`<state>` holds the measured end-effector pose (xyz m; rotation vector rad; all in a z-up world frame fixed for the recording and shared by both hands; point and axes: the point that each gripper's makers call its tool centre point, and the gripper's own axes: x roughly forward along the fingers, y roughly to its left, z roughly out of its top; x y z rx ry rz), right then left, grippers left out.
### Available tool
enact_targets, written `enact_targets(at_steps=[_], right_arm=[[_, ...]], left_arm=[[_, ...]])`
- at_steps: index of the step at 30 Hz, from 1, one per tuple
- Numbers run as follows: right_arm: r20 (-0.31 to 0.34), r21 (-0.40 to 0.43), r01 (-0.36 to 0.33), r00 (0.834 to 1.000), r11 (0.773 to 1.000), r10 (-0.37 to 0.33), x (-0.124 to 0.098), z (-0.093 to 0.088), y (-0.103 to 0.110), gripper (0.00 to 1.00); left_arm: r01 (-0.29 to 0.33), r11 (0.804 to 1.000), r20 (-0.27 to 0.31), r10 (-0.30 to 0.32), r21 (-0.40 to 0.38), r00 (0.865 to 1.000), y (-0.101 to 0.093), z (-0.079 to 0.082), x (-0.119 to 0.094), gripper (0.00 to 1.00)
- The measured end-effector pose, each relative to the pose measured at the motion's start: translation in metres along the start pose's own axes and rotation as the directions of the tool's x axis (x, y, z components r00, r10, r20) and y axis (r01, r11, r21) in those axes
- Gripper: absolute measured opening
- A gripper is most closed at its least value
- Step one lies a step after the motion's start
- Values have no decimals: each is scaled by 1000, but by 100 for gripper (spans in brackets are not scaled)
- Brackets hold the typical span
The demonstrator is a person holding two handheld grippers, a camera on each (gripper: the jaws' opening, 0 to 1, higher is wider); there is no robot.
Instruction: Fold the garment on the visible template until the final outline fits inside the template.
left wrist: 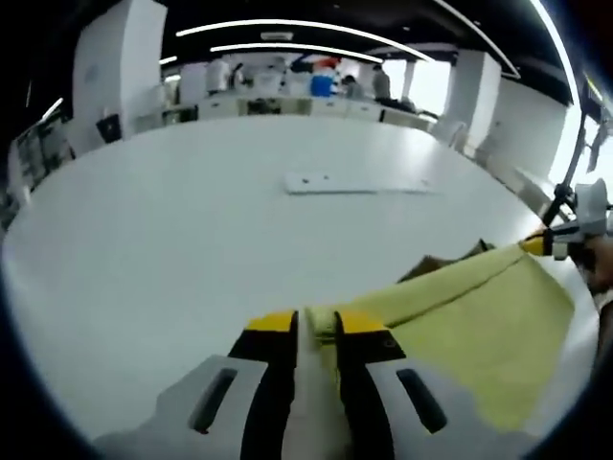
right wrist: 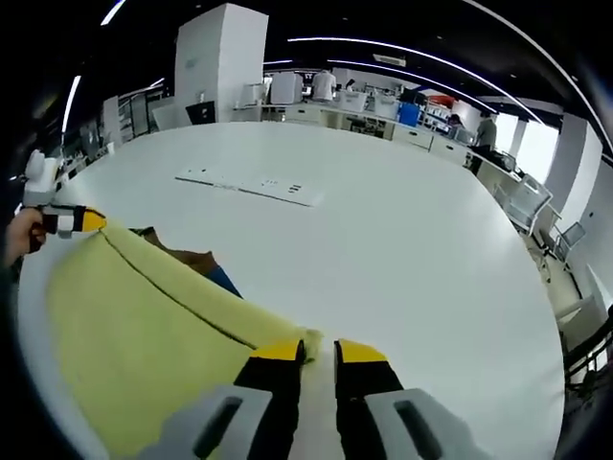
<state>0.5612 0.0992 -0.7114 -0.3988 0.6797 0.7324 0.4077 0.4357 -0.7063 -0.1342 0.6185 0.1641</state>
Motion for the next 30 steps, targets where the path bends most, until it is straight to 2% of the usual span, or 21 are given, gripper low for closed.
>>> enact_targets(at_steps=[4, 7, 13, 16, 20, 21, 25, 26, 30], right_arm=[[11, -49, -42, 999, 998, 43, -12, 4, 5, 15], [6, -101, -50, 999, 994, 51, -16, 4, 5, 16], [-13, -160, -71, 997, 984, 70, -8, -2, 11, 16], [-12, -149, -75, 997, 986, 74, -1, -3, 12, 16], [15, -118, -62, 998, 991, 65, 9, 2, 9, 16], [29, -92, -58, 998, 994, 61, 11, 5, 7, 16], [51, 5, -36, 998, 999, 36, 20, 8, -1, 16], [54, 23, -26, 998, 999, 24, 22, 9, -4, 16], [82, 126, -5, 997, 992, -5, 26, 13, -10, 17]], left_arm=[[52, 989, 7, -53, 136, 999, -4, 1, -9, 23], [92, 969, -9, -92, 227, 996, -8, -5, -13, 26], [101, 942, -47, -91, 321, 995, -9, -16, -9, 30], [90, 941, -47, -79, 327, 996, -6, -16, -3, 29], [62, 942, -11, -62, 331, 998, -3, -8, 7, 27], [49, 940, -9, -49, 339, 999, -1, -7, 10, 28], [18, 952, 18, -25, 305, 1000, 3, 1, 20, 27], [1, 960, 35, -11, 280, 999, 4, 4, 22, 28], [-34, 971, 42, 25, 239, 999, 10, 7, 23, 32]])
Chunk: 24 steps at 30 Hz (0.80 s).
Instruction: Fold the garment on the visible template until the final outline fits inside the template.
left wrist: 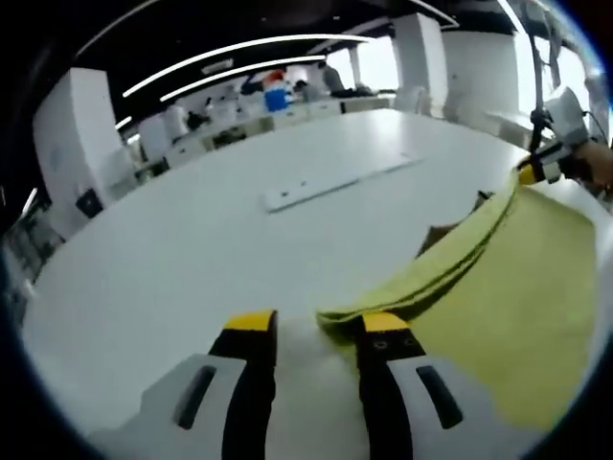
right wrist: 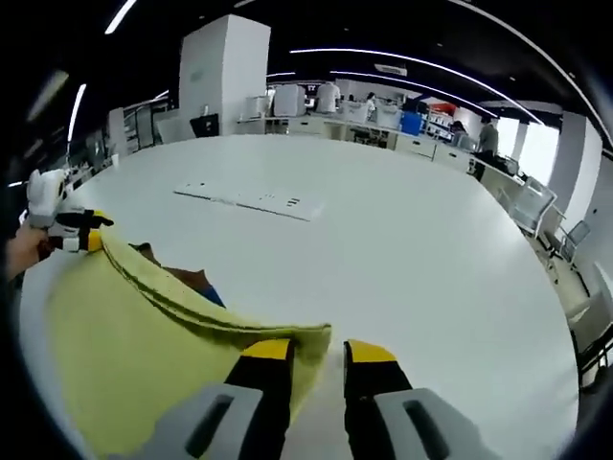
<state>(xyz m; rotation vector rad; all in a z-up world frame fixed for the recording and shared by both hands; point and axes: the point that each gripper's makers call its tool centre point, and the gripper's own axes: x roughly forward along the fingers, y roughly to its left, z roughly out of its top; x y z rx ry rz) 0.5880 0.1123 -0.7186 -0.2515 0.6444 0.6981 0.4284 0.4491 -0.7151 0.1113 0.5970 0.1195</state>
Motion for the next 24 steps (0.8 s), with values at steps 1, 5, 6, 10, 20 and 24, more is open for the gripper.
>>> enact_targets(at_steps=[1, 5, 6, 10, 20, 24], right_arm=[[2, 3, -2, 1000, 1000, 2, 0, 0, 0, 18], [-2, 7, 4, 1000, 1000, -4, -1, 0, 1, 18], [-2, 8, 5, 1000, 1000, -5, -2, 0, 1, 18], [-8, -5, 3, 1000, 1000, -3, -9, 0, 4, 21], [5, 2, -43, 999, 999, 43, -40, 9, 22, 30], [0, 10, -63, 998, 998, 63, -56, 8, 31, 34]], left_arm=[[-1, 1000, -3, 1, -22, 1000, 1, 0, 0, 33], [-8, 999, -8, 8, -43, 1000, 2, -2, -3, 36], [-7, 999, -11, 7, -44, 1000, 2, -2, -5, 36], [-5, 999, -13, 4, -46, 1000, 3, -2, -17, 39], [45, 991, 37, -41, -125, 998, -1, 14, -52, 47], [64, 991, 53, -58, -121, 997, -6, 16, -71, 49]])
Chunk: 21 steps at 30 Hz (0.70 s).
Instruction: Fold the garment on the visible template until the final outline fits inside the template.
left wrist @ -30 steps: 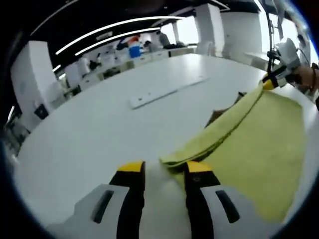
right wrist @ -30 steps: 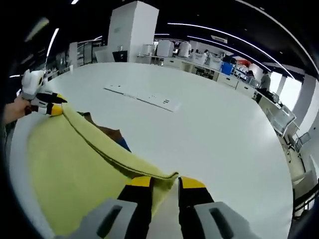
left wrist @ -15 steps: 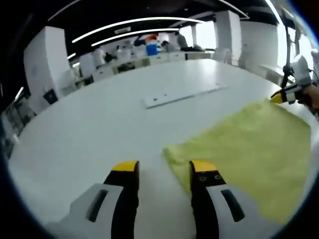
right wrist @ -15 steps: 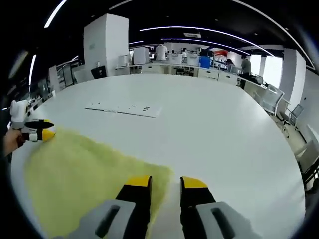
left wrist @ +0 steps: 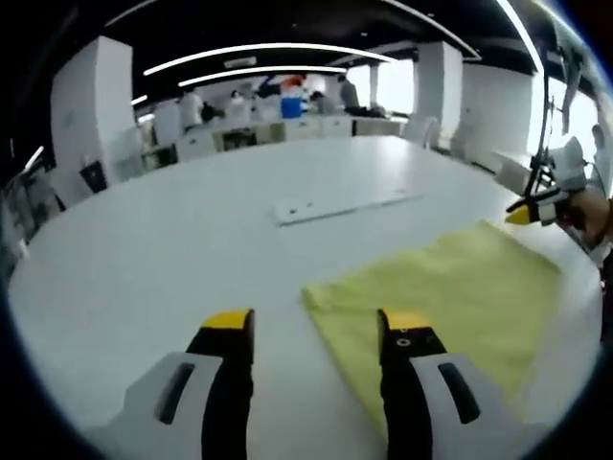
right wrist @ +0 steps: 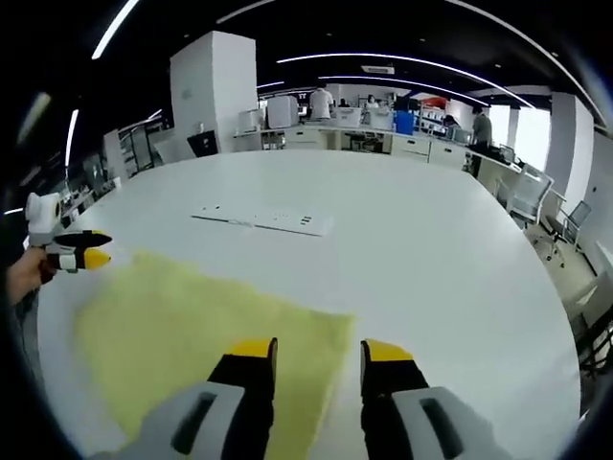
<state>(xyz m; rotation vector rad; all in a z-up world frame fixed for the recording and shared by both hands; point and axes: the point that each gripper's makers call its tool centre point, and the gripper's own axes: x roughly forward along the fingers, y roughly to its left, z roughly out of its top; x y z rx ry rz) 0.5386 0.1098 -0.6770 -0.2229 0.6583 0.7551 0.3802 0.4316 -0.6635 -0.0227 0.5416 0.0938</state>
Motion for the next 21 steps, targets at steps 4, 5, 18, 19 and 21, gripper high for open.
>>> enact_targets(at_steps=[4, 5, 18, 19, 21], right_arm=[[-3, 4, -11, 1000, 1000, 11, -16, -3, 9, 36], [-4, 1, -15, 1000, 1000, 15, -19, -4, 11, 37], [-16, -6, -40, 999, 999, 40, -60, -31, 34, 37], [-17, -6, -41, 999, 999, 41, -61, -33, 35, 37], [-22, -5, -46, 999, 999, 46, -65, -38, 38, 37]], left_arm=[[18, 1000, 5, -18, 4, 1000, -7, -2, -16, 50], [21, 1000, 5, -21, 8, 1000, -9, -3, -19, 51], [75, 997, 8, -75, 20, 997, -28, -20, -60, 50], [79, 997, 10, -79, 22, 997, -29, -21, -62, 50], [85, 996, 6, -85, 19, 996, -31, -26, -67, 50]])
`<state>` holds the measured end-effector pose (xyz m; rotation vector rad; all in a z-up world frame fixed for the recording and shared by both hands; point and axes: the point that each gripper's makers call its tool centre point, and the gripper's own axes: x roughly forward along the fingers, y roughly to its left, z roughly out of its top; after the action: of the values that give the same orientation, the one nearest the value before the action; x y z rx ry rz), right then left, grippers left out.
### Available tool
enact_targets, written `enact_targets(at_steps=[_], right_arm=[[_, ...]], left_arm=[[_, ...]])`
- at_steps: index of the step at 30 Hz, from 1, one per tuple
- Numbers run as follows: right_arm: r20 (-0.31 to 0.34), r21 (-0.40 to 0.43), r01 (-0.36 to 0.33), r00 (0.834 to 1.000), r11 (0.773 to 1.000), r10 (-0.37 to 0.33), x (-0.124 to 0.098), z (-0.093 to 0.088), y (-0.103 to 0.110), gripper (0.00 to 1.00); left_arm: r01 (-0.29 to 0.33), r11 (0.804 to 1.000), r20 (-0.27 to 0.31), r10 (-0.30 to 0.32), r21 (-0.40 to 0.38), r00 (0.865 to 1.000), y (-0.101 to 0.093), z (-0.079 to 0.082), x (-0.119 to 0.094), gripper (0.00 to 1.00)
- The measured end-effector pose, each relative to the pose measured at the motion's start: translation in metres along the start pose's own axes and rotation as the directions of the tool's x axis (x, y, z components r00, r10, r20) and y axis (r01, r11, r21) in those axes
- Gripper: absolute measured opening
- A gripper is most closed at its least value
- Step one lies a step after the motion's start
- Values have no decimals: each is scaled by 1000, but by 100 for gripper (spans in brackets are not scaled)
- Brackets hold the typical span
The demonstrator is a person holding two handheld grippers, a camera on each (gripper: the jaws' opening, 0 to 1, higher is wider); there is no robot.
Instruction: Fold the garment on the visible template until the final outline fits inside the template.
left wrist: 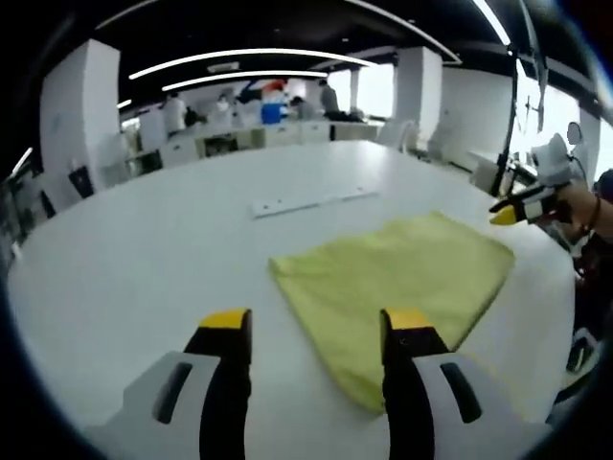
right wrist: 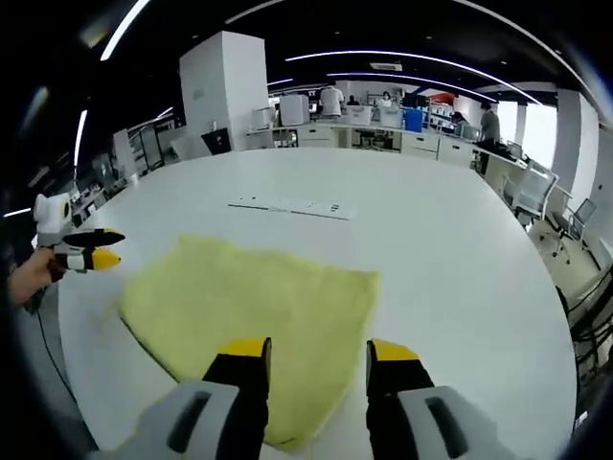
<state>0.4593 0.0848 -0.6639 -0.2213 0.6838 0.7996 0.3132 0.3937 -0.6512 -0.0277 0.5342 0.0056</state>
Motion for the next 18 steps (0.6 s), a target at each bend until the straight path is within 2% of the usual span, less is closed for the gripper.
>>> enact_targets(at_steps=[9, 18], right_arm=[[-12, 13, -22, 1000, 1000, 22, -14, -19, 10, 37], [-52, -7, -63, 997, 998, 63, -20, -41, 21, 36]], left_arm=[[27, 1000, -31, -27, -8, 999, -13, -24, -14, 49], [45, 999, -65, -47, -25, 997, -21, -44, -20, 47]])
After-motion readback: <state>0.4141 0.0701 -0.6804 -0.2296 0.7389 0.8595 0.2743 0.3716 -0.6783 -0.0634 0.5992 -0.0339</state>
